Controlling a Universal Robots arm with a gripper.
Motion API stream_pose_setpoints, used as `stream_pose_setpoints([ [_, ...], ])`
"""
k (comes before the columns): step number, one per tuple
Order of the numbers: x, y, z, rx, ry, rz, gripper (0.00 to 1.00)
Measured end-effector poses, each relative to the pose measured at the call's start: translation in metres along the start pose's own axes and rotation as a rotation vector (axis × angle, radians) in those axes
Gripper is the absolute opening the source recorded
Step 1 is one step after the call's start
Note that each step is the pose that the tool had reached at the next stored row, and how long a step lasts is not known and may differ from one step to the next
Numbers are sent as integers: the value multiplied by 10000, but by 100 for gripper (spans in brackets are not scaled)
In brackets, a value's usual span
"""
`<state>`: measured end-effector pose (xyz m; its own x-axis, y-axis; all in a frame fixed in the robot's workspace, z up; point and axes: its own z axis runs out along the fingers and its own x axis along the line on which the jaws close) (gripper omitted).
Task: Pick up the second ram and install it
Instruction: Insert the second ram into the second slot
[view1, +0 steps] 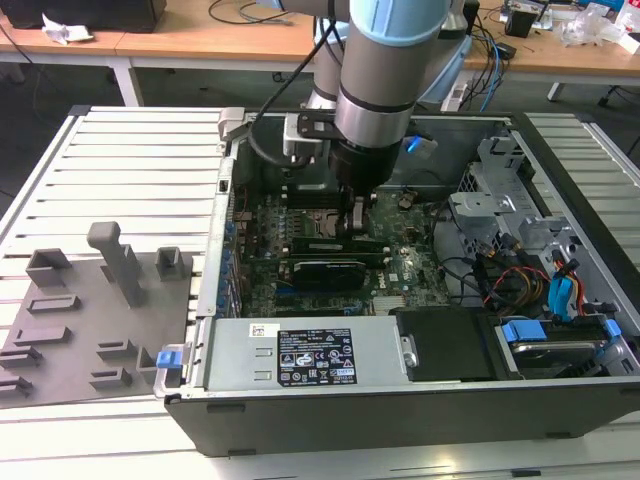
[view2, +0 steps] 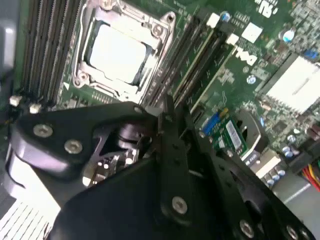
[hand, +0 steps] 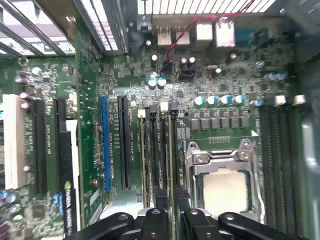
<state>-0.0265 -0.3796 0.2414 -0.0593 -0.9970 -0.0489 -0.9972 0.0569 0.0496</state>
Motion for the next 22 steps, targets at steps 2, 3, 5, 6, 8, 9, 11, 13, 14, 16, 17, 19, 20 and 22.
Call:
stream_pose_setpoints([
  [2,-27,7,-145,3,60,1,22],
  [3,-29,9,-168,4,65,0,22],
  [5,-31,10,-183,5,66,2,22],
  [6,-31,10,-183,5,65,2,22],
  [8,-31,10,-186,4,67,2,22],
  [9,-31,10,-187,4,68,2,22],
  [11,-31,10,-188,5,67,-1,22],
  [13,-30,10,-187,3,73,-12,22],
  [14,-31,10,-184,3,71,-12,22],
  [16,-30,23,-180,4,69,-11,22],
  [17,-30,26,-173,5,67,-13,22],
  [19,-29,37,-164,4,67,-11,22],
  [20,-33,49,-151,3,57,-13,22],
  [22,-45,75,-122,1,22,-15,22],
])
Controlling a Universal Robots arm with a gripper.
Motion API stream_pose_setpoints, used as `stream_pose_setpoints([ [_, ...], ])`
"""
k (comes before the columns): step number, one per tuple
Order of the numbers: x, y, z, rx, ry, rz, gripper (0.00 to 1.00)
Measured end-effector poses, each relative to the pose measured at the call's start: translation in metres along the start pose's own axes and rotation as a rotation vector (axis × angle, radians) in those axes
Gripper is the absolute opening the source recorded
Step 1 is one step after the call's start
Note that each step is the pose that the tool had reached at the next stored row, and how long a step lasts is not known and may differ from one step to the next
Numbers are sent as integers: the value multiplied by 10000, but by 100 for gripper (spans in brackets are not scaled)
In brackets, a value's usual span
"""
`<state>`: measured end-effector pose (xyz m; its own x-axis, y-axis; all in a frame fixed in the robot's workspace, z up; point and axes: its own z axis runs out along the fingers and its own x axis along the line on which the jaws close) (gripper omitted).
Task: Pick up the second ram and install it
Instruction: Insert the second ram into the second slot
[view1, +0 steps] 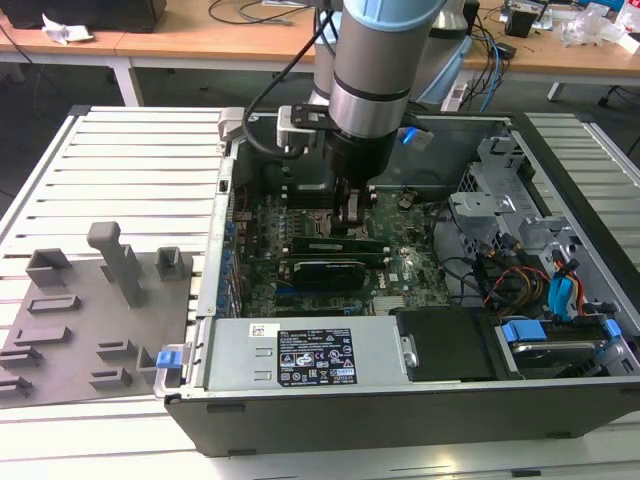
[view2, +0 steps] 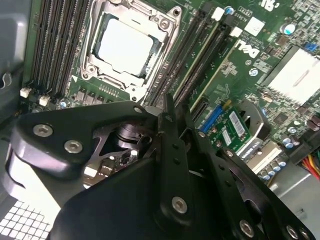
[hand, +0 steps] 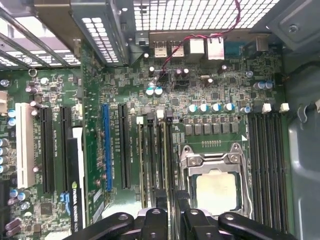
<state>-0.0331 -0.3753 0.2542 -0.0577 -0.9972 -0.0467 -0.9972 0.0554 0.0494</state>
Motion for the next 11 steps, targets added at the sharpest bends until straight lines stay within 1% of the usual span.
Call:
stream_pose_setpoints([
  [3,-29,27,43,-5,-96,-4,22],
  [4,-46,30,63,-7,-116,-5,22],
  [6,-75,34,100,-7,-122,-5,22],
  [8,-126,44,164,-8,-117,-6,22],
  [11,-132,54,185,-7,-84,-4,22],
])
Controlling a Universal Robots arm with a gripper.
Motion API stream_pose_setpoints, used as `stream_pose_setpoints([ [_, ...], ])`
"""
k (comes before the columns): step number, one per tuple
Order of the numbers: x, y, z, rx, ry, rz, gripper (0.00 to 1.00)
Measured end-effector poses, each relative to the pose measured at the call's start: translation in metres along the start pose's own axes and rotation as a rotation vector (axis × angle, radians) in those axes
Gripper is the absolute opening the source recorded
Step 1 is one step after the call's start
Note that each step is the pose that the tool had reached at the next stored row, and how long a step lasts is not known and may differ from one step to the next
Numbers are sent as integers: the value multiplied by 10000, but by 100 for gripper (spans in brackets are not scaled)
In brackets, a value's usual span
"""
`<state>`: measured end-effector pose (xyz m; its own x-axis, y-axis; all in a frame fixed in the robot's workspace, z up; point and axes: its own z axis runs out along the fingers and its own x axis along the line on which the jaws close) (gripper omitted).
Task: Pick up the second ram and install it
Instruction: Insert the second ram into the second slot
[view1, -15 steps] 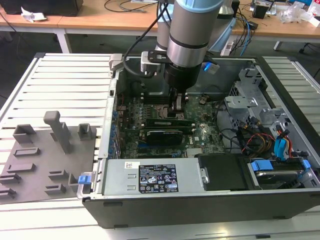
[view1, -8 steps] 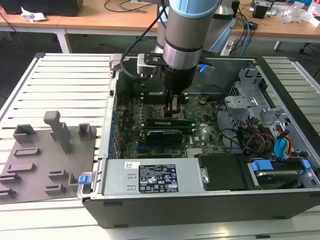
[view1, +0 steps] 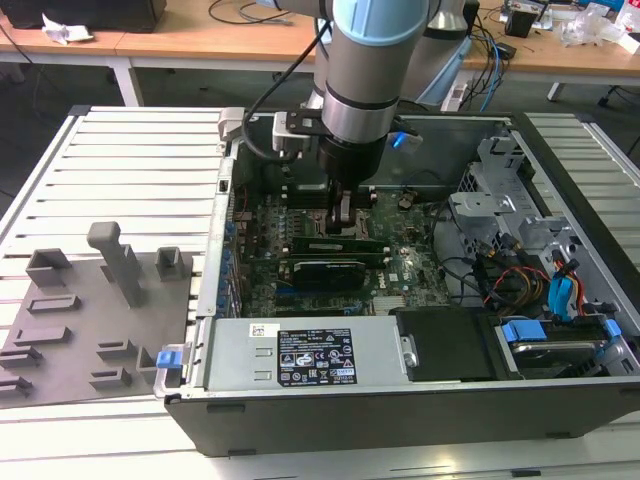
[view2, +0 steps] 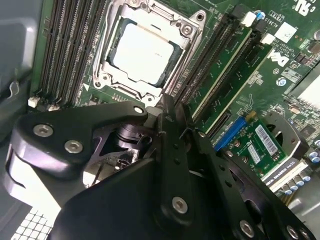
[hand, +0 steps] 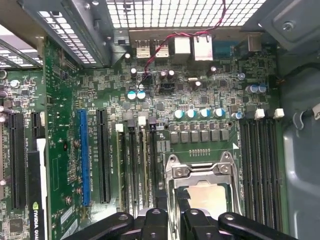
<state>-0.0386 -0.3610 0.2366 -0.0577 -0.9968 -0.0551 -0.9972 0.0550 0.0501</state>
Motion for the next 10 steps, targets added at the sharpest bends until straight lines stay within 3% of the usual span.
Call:
stream_pose_setpoints([
  [10,52,1,7,4,34,2,22],
])
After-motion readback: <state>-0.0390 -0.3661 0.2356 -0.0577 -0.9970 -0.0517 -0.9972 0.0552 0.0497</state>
